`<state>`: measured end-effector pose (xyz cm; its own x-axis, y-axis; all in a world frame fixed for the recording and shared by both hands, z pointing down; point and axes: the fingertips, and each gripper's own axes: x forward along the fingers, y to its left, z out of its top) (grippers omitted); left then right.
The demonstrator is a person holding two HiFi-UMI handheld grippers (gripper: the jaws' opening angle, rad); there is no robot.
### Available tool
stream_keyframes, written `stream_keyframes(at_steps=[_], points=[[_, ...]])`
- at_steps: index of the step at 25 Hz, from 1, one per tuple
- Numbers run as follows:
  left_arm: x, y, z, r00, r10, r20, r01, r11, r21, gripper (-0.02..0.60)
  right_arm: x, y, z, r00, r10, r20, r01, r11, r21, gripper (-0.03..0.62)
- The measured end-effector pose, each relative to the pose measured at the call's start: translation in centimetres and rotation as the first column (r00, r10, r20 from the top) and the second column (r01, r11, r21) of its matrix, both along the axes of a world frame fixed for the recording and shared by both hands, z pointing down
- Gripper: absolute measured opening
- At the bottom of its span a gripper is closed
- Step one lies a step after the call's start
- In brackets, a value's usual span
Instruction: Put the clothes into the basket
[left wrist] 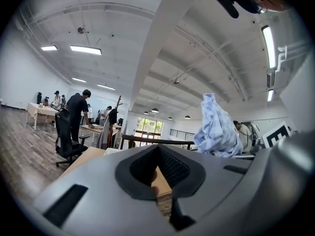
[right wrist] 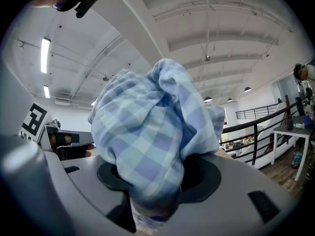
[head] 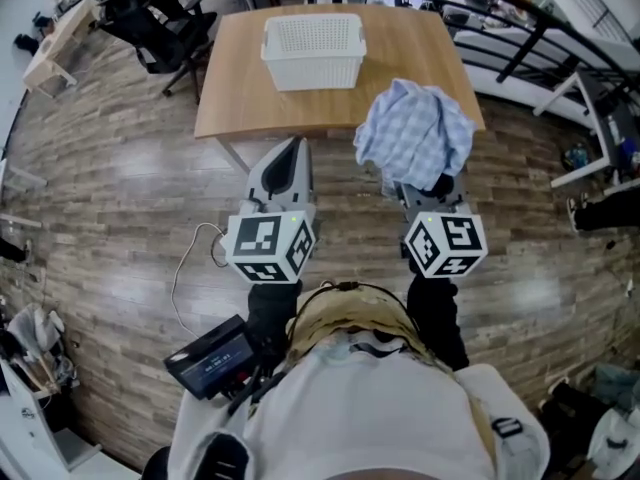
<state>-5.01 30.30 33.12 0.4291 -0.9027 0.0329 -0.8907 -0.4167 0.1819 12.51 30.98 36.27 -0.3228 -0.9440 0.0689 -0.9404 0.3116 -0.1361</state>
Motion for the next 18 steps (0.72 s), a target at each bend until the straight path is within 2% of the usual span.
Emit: stream_keyframes(at_steps=[5, 9, 14, 18], points=[[-2.7, -0.3, 2.0, 0.999, -0.037, -0.029, 0.037, 0.999, -0.027, 0.000, -1.8, -0.2, 2.1, 1.000, -0.002, -0.005, 0.002, 1.000, -0.030, 0.235], [-4.3, -2.9, 3.9, 0.997, -0.063, -0.036, 0.060, 0.996, -0.071, 0.000, -2.7, -2.8, 3.9, 1.000, -0.007, 0.000, 0.007, 0.997, -0.076, 0.235], [-4.6, -8.6, 5.9, 0.995, -0.094, -0.023, 0.091, 0.991, -0.095, 0.000, -3.0, -9.2, 5.4, 0.999, -0.032, 0.014, 0.033, 0.996, -0.082, 0.236], [-4.3, -16.0, 6.4, 0.992, -0.123, -0.003, 0.122, 0.988, -0.092, 0.000, -2.5, -17.8, 6.5, 0.998, -0.059, 0.038, 0.062, 0.994, -0.090, 0.236]])
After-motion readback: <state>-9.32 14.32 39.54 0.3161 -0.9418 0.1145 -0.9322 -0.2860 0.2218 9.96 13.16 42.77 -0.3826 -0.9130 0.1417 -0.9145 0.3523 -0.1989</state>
